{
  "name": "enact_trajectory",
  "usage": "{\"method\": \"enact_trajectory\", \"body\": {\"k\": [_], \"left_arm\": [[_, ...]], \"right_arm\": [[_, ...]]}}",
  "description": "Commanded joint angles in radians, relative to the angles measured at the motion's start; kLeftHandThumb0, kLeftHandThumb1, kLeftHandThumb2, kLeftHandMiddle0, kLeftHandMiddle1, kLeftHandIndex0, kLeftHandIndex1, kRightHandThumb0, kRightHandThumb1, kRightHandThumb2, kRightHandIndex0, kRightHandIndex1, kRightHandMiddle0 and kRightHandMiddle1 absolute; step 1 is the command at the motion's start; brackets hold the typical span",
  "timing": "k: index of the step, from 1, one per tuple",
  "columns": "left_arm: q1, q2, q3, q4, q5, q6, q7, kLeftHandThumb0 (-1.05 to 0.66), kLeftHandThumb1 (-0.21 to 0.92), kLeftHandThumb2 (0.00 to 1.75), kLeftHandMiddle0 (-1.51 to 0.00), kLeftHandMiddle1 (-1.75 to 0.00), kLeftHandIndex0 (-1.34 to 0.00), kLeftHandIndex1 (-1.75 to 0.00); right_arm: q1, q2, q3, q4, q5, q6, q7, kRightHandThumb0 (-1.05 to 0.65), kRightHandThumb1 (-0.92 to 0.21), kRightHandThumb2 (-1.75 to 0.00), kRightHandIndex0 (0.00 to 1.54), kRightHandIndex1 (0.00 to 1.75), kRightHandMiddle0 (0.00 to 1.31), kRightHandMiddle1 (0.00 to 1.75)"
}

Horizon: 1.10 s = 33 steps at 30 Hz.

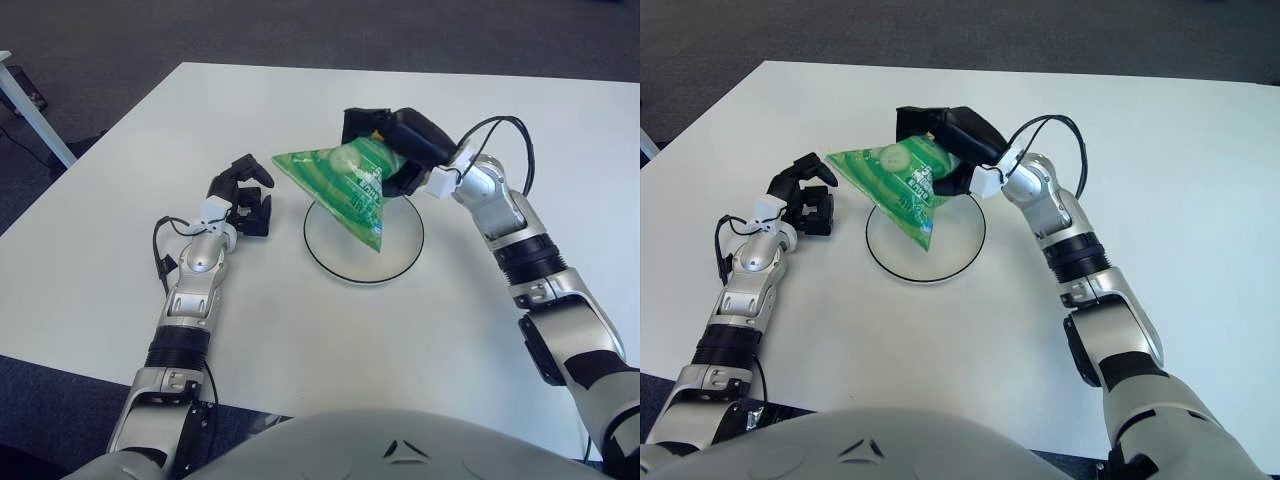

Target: Put the snack into the plate.

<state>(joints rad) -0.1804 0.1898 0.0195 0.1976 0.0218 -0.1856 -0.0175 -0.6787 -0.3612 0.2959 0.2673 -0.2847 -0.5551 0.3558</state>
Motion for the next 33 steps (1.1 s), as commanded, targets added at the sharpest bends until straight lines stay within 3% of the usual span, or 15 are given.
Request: {"method": "enact_trajectory", "body": {"k": [1, 6, 8, 15, 23, 28, 33], "left_arm": [[0.097, -0.056, -0.024, 0.051, 0.004, -0.009, 0.005, -0.53, 0.19, 1.47, -1.29, -1.75, -0.72, -1.75], [0.100, -0.059, -0.023, 0.043, 0.006, -0.007, 0.012, -0.53, 0.19, 1.47, -1.29, -1.75, -0.72, -1.75], [0.100, -0.058, -0.024, 0.042, 0.009, -0.009, 0.014, -0.53, 0.19, 1.47, -1.29, -1.75, -0.72, -1.75], [0.100, -0.054, -0.026, 0.047, 0.018, -0.021, 0.014, -0.53, 0.19, 1.47, -1.29, -1.75, -0.72, -1.75], [0.099, -0.055, -0.023, 0.051, 0.021, -0.033, 0.012, -0.53, 0.19, 1.47, -1.29, -1.75, -0.72, -1.75], [0.101, -0.052, -0.020, 0.051, 0.017, -0.036, 0.007, -0.53, 0.20, 1.46, -1.29, -1.75, -0.71, -1.75], [0.102, -0.052, -0.022, 0.048, 0.020, -0.035, 0.009, -0.53, 0.20, 1.46, -1.29, -1.75, -0.71, -1.75]], "right_arm": [[0.022, -0.005, 0.012, -0.054, 0.060, 0.066, 0.091, 0.00, 0.00, -1.66, 0.86, 1.69, 0.61, 1.75], [0.047, -0.002, 0.005, -0.109, 0.143, 0.161, 0.194, 0.00, -0.04, -1.63, 0.82, 1.73, 0.58, 1.75], [0.054, -0.002, 0.001, -0.121, 0.162, 0.182, 0.219, 0.00, -0.01, -1.66, 0.84, 1.74, 0.61, 1.74], [0.066, -0.007, -0.005, -0.146, 0.187, 0.225, 0.274, -0.01, -0.04, -1.58, 0.83, 1.75, 0.68, 1.56], [0.066, -0.026, -0.003, -0.141, 0.148, 0.170, 0.274, -0.01, -0.23, -1.41, 0.57, 1.75, 0.54, 1.73], [0.082, -0.033, -0.006, -0.166, 0.177, 0.233, 0.309, -0.01, -0.32, -1.31, 0.50, 1.75, 0.48, 1.74], [0.084, -0.044, -0.008, -0.158, 0.191, 0.205, 0.336, -0.01, -0.45, -1.15, 0.41, 1.74, 0.39, 1.73]]}}
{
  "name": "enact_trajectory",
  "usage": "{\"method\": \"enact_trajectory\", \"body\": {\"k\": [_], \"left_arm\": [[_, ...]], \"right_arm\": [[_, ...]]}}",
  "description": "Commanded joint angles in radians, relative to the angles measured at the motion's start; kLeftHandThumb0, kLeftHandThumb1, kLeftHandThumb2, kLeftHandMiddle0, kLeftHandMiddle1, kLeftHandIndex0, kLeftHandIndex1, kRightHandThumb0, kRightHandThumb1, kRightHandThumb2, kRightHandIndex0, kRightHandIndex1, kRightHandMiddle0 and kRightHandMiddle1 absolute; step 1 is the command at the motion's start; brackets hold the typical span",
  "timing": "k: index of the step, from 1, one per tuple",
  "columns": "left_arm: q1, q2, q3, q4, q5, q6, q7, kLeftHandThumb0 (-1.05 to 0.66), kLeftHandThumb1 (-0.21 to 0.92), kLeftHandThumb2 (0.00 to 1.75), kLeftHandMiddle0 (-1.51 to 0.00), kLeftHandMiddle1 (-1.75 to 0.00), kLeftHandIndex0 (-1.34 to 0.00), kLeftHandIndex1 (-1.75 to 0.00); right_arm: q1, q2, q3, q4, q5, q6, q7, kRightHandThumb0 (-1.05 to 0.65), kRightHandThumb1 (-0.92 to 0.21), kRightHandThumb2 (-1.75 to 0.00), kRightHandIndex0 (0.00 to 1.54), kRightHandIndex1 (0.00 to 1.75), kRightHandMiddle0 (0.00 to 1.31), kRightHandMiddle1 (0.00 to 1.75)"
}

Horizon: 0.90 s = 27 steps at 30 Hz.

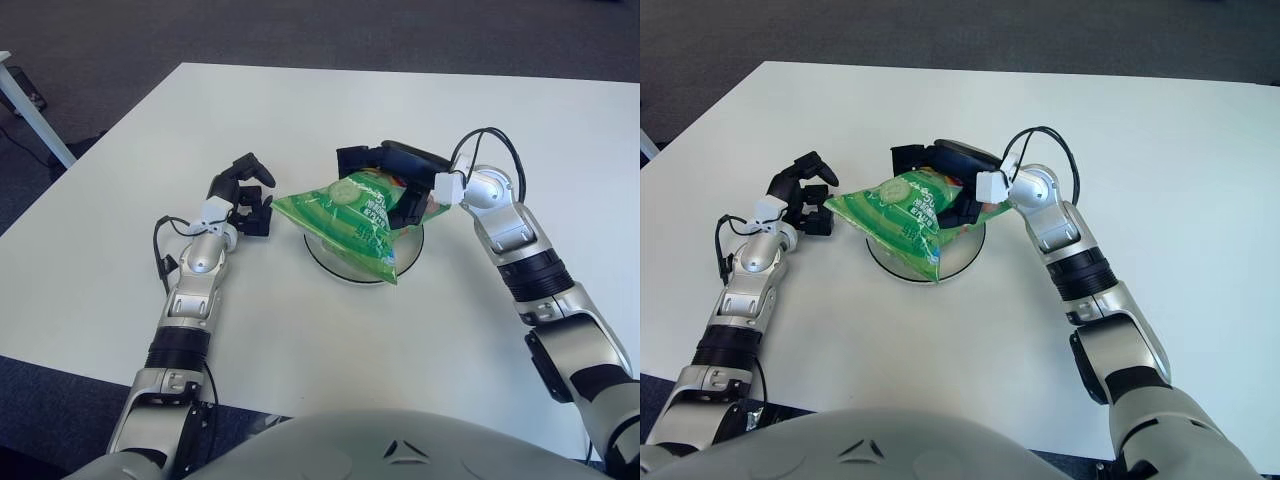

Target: Put the snack into the plate.

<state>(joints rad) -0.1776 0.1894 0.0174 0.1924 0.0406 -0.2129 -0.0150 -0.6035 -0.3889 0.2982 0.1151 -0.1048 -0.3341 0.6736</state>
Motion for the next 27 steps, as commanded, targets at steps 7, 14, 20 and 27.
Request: {"method": "enact_trajectory", "body": {"k": [7, 14, 20, 27], "left_arm": [[0.101, -0.053, -0.021, 0.048, 0.008, -0.001, 0.012, -0.53, 0.20, 1.46, -1.29, -1.75, -0.71, -1.75], [0.100, -0.048, -0.024, 0.054, 0.026, -0.017, 0.021, -0.53, 0.19, 1.46, -1.29, -1.75, -0.71, -1.75], [0.099, -0.035, -0.034, 0.064, 0.059, -0.053, 0.034, -0.53, 0.19, 1.47, -1.28, -1.75, -0.72, -1.75], [0.098, -0.032, -0.038, 0.066, 0.074, -0.048, 0.042, -0.53, 0.20, 1.46, -1.28, -1.75, -0.71, -1.75]], "right_arm": [[-0.003, -0.020, -0.007, 0.038, 0.054, -0.056, 0.078, -0.58, -0.64, -0.72, 0.33, 1.58, 0.23, 1.55], [-0.018, -0.024, -0.004, 0.081, 0.096, -0.086, 0.151, -0.73, -0.62, -0.69, 0.26, 1.43, 0.11, 1.46], [-0.061, -0.050, 0.017, 0.149, 0.129, -0.168, 0.280, -0.80, -0.66, -0.63, 0.08, 1.04, 0.02, 1.22], [-0.112, -0.052, 0.030, 0.230, 0.190, -0.208, 0.439, -0.87, -0.76, -0.49, 0.01, 0.38, 0.00, 0.82]]}}
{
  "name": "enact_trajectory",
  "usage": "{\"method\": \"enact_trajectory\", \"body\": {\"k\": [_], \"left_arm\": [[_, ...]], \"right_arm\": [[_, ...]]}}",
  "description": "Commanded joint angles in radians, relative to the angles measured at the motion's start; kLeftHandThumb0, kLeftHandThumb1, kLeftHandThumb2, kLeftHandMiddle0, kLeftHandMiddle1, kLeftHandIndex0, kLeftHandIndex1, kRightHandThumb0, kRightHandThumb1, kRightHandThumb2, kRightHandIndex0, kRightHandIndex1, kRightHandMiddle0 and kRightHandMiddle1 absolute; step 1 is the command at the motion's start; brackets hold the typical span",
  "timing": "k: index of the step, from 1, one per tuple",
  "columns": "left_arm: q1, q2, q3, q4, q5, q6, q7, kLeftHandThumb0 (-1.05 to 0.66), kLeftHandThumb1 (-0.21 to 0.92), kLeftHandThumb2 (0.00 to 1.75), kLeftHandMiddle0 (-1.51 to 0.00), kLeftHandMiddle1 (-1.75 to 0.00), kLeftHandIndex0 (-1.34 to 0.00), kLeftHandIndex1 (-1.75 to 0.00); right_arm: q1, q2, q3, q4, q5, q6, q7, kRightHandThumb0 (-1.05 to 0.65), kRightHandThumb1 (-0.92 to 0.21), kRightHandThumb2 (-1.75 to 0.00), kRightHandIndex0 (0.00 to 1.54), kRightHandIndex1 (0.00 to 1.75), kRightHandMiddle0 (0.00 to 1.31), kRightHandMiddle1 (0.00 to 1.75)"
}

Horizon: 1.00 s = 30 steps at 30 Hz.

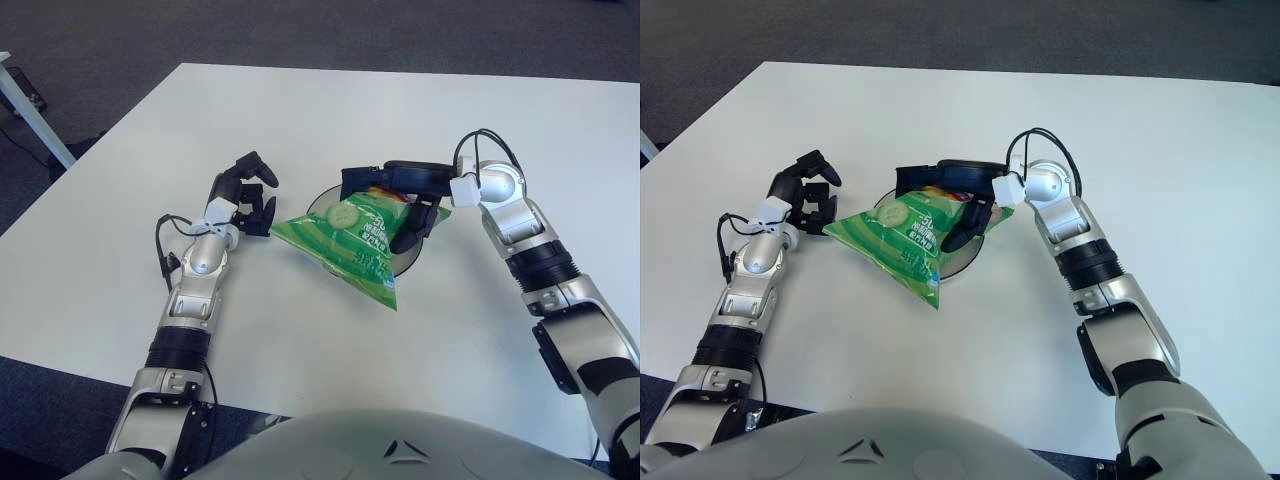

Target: Put the snack into the plate.

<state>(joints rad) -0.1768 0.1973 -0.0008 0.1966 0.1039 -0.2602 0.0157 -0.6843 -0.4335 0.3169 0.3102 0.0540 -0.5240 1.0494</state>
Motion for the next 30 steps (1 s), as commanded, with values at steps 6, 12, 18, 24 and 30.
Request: {"method": "enact_trajectory", "body": {"k": [6, 12, 18, 24, 30], "left_arm": [[0.100, -0.059, -0.007, 0.047, -0.027, 0.044, 0.006, -0.53, 0.19, 1.46, -1.28, -1.75, -0.71, -1.75], [0.097, -0.056, -0.007, 0.049, -0.045, 0.044, -0.006, -0.53, 0.19, 1.47, -1.28, -1.75, -0.72, -1.75], [0.095, -0.050, -0.010, 0.054, -0.055, 0.037, -0.014, -0.53, 0.20, 1.46, -1.28, -1.75, -0.71, -1.75], [0.095, -0.046, -0.012, 0.054, -0.056, 0.041, -0.018, -0.53, 0.20, 1.46, -1.29, -1.75, -0.71, -1.75], [0.096, -0.048, -0.011, 0.052, -0.058, 0.048, -0.020, -0.53, 0.20, 1.46, -1.29, -1.75, -0.71, -1.75]], "right_arm": [[-0.075, 0.008, -0.005, 0.130, 0.085, -0.037, 0.159, -0.93, -0.82, -0.37, 0.00, 0.06, 0.00, 0.57], [-0.106, 0.013, -0.029, 0.205, 0.107, -0.093, 0.204, -0.99, -0.83, -0.33, 0.00, 0.01, 0.00, 0.35], [-0.122, 0.012, -0.057, 0.238, 0.127, -0.123, 0.229, -1.03, -0.83, -0.28, 0.00, 0.00, 0.00, 0.12], [-0.146, -0.021, -0.098, 0.257, 0.160, -0.062, 0.264, -1.03, -0.79, -0.23, 0.00, 0.00, 0.00, 0.01], [-0.197, -0.041, -0.138, 0.327, 0.169, -0.039, 0.309, -1.05, -0.76, -0.20, 0.00, 0.00, 0.00, 0.00]]}}
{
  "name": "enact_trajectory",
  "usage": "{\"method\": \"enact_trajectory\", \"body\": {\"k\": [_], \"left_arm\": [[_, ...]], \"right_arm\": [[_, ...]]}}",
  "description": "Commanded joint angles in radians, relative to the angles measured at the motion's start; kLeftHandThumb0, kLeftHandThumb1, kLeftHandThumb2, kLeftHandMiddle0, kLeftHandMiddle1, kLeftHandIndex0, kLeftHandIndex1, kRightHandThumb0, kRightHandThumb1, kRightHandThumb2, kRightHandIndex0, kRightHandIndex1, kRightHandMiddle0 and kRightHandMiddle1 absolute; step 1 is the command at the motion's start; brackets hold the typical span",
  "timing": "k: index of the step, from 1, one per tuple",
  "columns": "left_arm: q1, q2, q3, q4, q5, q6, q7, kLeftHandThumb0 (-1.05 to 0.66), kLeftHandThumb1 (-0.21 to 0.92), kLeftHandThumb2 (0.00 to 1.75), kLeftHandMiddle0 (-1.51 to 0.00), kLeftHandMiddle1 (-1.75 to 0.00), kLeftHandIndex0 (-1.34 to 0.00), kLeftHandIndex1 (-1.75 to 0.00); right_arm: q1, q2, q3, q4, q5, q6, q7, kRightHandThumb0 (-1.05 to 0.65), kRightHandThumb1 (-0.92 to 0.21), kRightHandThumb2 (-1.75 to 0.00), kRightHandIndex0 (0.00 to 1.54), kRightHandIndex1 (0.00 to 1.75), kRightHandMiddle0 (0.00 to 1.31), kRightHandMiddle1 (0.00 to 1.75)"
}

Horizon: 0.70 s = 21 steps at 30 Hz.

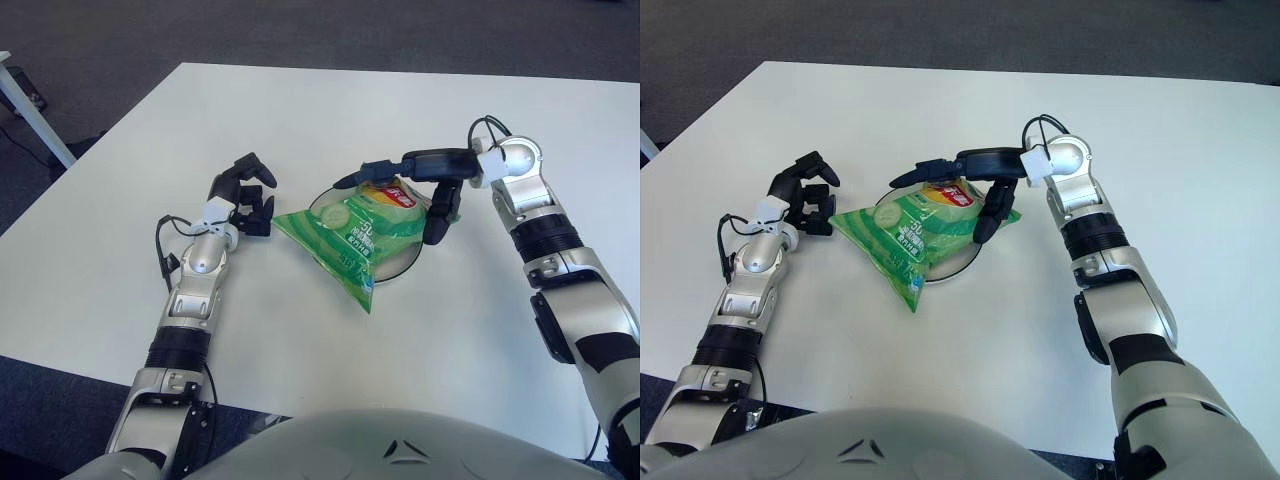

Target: Put the snack into the plate.

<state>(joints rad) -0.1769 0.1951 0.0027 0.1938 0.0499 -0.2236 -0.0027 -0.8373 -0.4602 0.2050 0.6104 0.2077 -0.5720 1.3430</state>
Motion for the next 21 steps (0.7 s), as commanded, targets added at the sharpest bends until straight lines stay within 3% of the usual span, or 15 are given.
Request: {"method": "enact_trajectory", "body": {"k": [1, 3, 10, 14, 21], "left_arm": [[0.096, -0.046, -0.015, 0.054, -0.003, 0.012, -0.002, -0.53, 0.20, 1.46, -1.29, -1.75, -0.71, -1.75], [0.096, -0.046, -0.016, 0.053, -0.003, 0.015, -0.001, -0.53, 0.20, 1.46, -1.29, -1.75, -0.71, -1.75], [0.093, -0.050, -0.018, 0.044, 0.014, 0.045, 0.020, -0.53, 0.21, 1.45, -1.29, -1.75, -0.71, -1.75], [0.093, -0.053, -0.018, 0.037, 0.015, 0.060, 0.027, -0.52, 0.21, 1.44, -1.28, -1.75, -0.70, -1.75], [0.091, -0.053, -0.019, 0.040, 0.011, 0.063, 0.027, -0.52, 0.22, 1.43, -1.28, -1.75, -0.69, -1.75]], "right_arm": [[-0.048, -0.012, -0.029, 0.032, 0.013, 0.012, 0.015, -1.05, -0.76, -0.20, 0.00, 0.00, 0.00, 0.00], [-0.049, -0.011, -0.035, -0.015, 0.021, 0.051, 0.006, -1.05, -0.75, -0.20, 0.00, 0.00, 0.00, 0.00], [-0.078, -0.001, -0.092, 0.025, 0.074, 0.069, 0.030, -1.05, -0.76, -0.20, 0.00, 0.00, 0.00, 0.00], [-0.113, -0.013, -0.151, 0.124, 0.118, 0.043, 0.077, -1.03, -0.79, -0.21, 0.00, 0.00, 0.00, 0.00], [-0.124, 0.004, -0.193, 0.165, 0.115, 0.016, 0.064, -0.99, -0.81, -0.22, 0.00, 0.00, 0.00, 0.00]]}}
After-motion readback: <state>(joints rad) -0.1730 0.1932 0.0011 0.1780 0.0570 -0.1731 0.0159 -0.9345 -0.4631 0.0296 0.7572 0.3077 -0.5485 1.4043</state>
